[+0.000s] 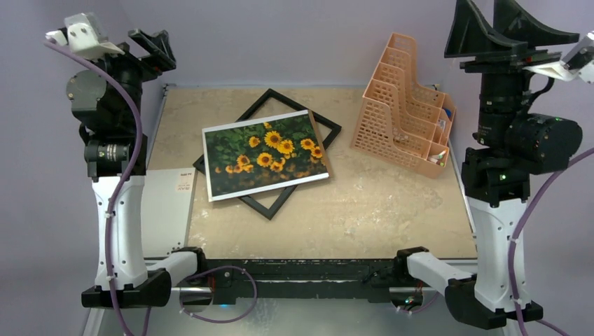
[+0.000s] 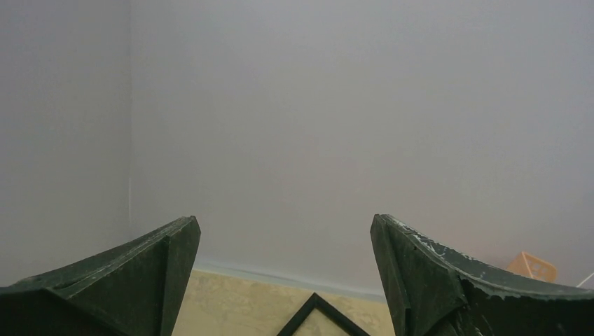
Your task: Put the photo into the frame
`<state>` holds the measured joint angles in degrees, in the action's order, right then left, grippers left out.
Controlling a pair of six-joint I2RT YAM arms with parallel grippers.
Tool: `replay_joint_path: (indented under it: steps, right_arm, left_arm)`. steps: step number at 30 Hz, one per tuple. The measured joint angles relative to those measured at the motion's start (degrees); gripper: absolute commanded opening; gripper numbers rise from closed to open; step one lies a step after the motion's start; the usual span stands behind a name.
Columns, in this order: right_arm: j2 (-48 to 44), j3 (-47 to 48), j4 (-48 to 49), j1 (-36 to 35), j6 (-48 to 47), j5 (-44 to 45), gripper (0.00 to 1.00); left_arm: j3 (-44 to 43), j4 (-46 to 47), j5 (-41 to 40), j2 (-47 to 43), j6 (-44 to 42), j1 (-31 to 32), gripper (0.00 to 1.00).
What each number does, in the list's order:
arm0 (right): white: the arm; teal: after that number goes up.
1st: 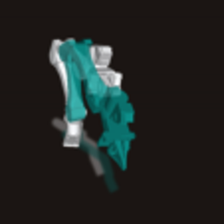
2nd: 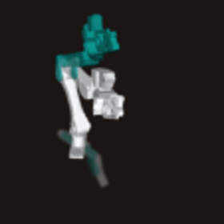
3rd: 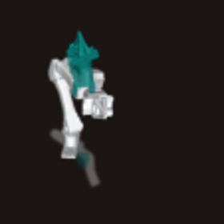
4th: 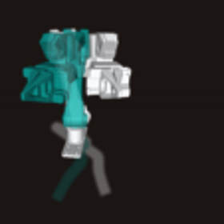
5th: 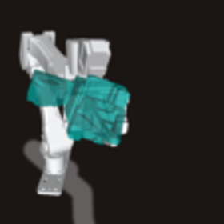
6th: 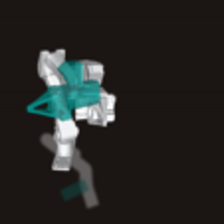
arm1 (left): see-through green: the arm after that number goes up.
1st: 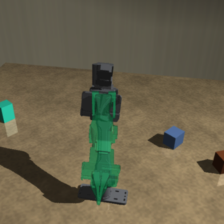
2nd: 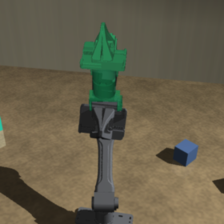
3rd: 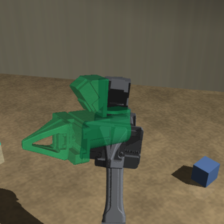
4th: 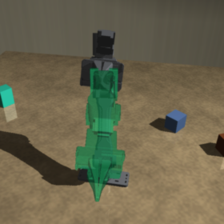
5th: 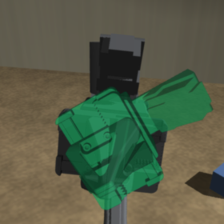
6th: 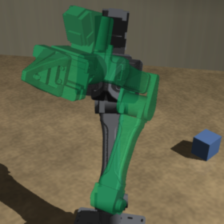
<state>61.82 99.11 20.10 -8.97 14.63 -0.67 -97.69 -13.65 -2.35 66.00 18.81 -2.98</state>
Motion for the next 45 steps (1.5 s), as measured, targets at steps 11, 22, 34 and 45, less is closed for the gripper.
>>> replay_joint_path:
  steps: [11, 22, 34, 45]
  right_arm:
    - [6.8, -5.1, -15.0, 0.0, 10.5, 2.8, 0.72]
    - [8.6, -28.5, -37.6, 0.0, 23.3, 6.0, 0.75]
    - [17.0, -16.9, -40.0, 0.0, 22.2, 13.2, 0.73]
    - [34.0, 1.8, -41.9, -2.5, 15.5, 13.5, 0.61]
  left_arm:
    - [29.8, 13.3, 2.6, -4.0, 5.3, 0.0, 0.99]
    - [38.0, 18.0, 9.8, 0.8, 13.7, 0.0, 0.99]
    - [38.4, 22.6, 12.2, 3.3, 16.2, 0.0, 0.96]
    - [38.4, 22.6, 12.7, 4.1, 16.2, 0.0, 0.92]
